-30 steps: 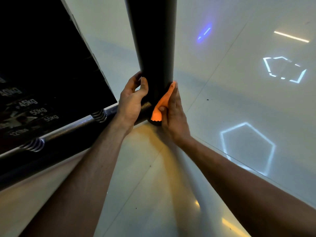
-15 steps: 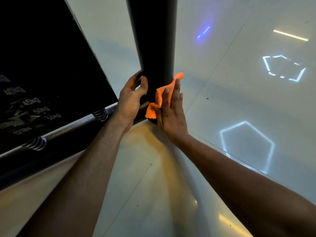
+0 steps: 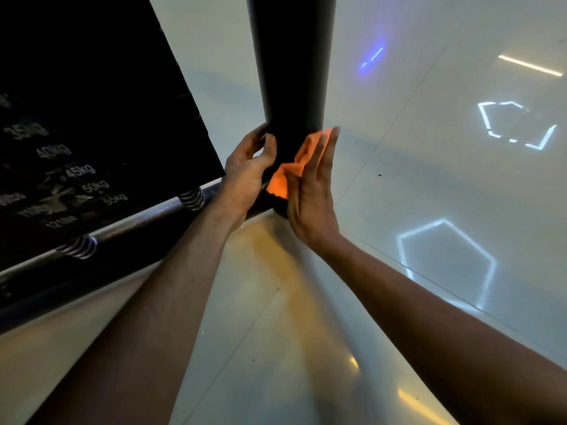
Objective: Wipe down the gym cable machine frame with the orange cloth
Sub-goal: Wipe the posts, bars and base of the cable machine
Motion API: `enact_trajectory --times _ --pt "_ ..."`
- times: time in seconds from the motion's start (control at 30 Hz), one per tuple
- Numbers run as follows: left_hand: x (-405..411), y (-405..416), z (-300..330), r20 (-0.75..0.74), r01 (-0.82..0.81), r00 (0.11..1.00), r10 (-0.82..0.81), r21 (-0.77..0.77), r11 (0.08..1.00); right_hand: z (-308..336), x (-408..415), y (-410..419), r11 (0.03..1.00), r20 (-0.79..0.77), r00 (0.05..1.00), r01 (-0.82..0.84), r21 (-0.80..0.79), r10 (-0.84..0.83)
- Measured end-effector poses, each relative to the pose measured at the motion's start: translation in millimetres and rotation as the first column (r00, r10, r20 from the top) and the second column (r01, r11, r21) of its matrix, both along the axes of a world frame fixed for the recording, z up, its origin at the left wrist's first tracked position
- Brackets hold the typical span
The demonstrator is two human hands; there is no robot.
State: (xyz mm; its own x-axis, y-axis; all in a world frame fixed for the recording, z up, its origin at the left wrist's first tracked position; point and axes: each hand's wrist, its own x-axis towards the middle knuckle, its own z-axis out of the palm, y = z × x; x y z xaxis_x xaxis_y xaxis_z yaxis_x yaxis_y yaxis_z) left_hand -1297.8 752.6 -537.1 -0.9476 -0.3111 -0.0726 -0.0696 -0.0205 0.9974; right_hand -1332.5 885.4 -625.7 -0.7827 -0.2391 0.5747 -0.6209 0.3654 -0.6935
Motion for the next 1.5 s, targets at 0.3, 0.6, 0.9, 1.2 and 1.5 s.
enact_trajectory --times 0.3,0.6,0.9,1.2,1.5 --pt "8.9 8.2 6.6 0.035 -0.018 0.999 0.019 -0.051 0.999 18.0 5.4 32.0 0.983 0.111 0.994 -0.017 0.185 -0.004" --pt "43.2 28.0 -2.2 0.036 -0.060 0.996 0.084 -0.426 0.903 49.2 20.2 77.5 0.944 0.156 0.987 -0.080 0.321 0.031" --pt "159.1 81.4 96.7 0.163 0.118 0.987 -0.009 -0.674 0.729 157.8 116.3 162.8 0.844 0.440 0.892 -0.312 0.437 0.102" --pt "227.2 119.3 344.8 0.371 0.340 0.925 -0.080 -0.719 0.606 418.8 193.4 212.1 0.795 0.549 0.835 -0.359 0.490 0.038" --pt "266.8 130.2 661.7 0.478 0.485 0.867 -0.140 -0.747 0.456 739.9 244.2 228.0 0.804 0.530 0.847 -0.283 0.523 -0.047"
